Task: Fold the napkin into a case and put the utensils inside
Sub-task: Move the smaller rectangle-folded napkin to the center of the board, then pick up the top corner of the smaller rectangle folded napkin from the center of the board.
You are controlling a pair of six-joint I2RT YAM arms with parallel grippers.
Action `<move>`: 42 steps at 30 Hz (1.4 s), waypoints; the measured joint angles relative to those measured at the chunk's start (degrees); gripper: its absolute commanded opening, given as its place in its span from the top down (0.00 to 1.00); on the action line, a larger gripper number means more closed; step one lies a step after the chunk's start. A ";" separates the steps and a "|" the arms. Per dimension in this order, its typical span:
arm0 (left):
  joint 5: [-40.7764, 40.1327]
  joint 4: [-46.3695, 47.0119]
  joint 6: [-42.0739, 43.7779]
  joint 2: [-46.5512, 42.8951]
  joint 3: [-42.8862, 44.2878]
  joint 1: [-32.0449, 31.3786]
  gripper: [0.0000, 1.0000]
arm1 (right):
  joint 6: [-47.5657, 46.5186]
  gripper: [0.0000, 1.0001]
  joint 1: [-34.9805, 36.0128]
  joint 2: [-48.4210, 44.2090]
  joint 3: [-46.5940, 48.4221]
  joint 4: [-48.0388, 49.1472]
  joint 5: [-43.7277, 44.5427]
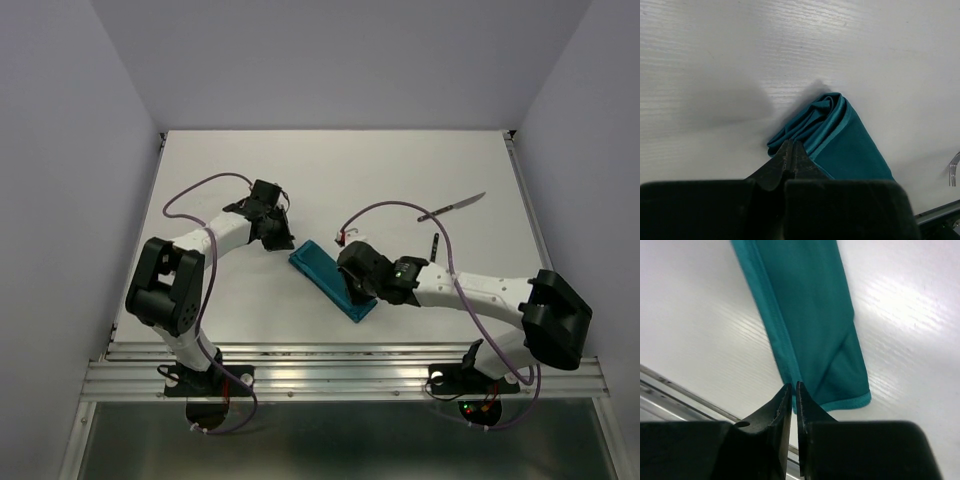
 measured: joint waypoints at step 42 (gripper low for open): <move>0.37 -4.57 1.44 -9.68 -3.98 11.67 1.00 | -13.66 0.46 0.07 36.41 37.00 4.22 8.96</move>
